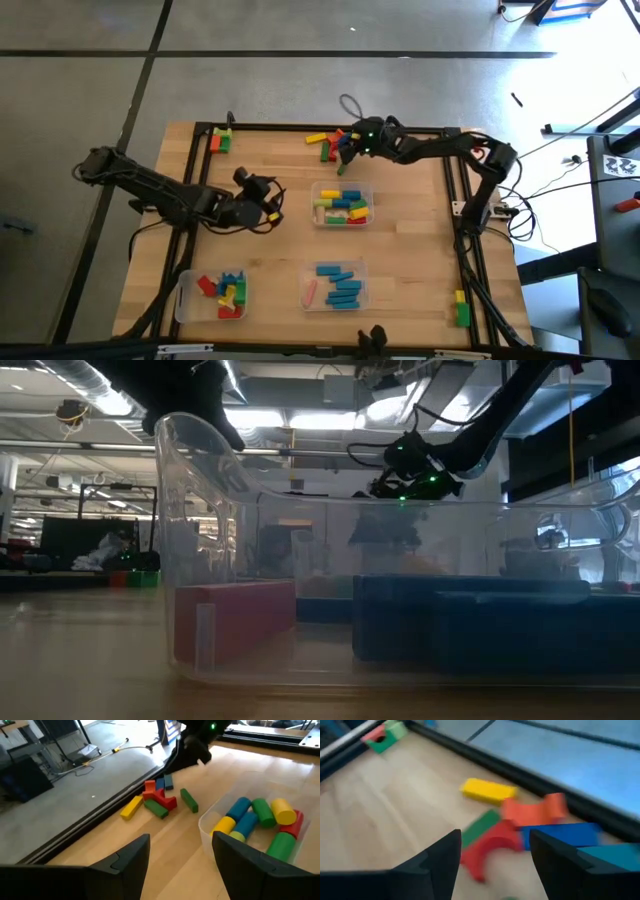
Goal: Sort blocks by size
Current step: Put the red arch block into the bottom left transparent bin
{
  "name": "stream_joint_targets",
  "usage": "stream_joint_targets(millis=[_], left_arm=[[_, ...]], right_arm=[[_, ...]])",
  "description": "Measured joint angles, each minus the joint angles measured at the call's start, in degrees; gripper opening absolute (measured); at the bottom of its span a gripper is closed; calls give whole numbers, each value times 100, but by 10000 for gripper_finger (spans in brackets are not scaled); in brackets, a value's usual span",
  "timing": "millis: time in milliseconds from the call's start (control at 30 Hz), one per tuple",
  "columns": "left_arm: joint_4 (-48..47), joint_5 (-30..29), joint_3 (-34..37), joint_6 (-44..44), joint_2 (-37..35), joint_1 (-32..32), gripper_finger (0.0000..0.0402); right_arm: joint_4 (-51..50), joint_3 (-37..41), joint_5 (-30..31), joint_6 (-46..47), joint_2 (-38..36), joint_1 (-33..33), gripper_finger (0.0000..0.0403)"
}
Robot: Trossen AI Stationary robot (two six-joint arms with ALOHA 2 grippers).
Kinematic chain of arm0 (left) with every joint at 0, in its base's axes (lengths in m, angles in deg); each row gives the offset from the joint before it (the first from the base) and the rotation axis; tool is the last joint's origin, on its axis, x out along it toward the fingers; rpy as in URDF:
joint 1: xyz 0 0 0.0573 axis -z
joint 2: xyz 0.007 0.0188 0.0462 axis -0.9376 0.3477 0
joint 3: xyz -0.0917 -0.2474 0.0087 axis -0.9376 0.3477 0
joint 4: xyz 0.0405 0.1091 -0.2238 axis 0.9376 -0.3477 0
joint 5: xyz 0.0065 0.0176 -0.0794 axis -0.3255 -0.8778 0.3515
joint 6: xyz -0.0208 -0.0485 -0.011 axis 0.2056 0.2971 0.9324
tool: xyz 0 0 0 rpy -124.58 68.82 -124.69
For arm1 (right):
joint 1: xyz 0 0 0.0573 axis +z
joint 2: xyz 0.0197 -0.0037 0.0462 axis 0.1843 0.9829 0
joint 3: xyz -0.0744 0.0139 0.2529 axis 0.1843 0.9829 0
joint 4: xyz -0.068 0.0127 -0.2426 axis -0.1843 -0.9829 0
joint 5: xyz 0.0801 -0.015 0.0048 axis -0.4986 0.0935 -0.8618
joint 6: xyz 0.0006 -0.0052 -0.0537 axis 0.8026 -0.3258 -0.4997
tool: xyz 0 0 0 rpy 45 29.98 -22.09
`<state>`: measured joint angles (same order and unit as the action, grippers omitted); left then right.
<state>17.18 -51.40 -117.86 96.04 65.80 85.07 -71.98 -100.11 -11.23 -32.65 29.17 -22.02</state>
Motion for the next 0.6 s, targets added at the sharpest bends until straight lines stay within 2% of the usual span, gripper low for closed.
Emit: stream_joint_targets(millis=[167, 400, 600], left_arm=[[12, 69, 0, -206, 13, -50, 210], [-32, 77, 0, -272, 13, 109, 210], [1, 86, 0, -443, 13, 187, 210]], right_arm=[[-482, -703, 212, 228, 562, 371, 232], [-3063, -2354, 988, 365, 1358, 591, 232], [-3274, -2623, 938, 745, 1700, 605, 232]])
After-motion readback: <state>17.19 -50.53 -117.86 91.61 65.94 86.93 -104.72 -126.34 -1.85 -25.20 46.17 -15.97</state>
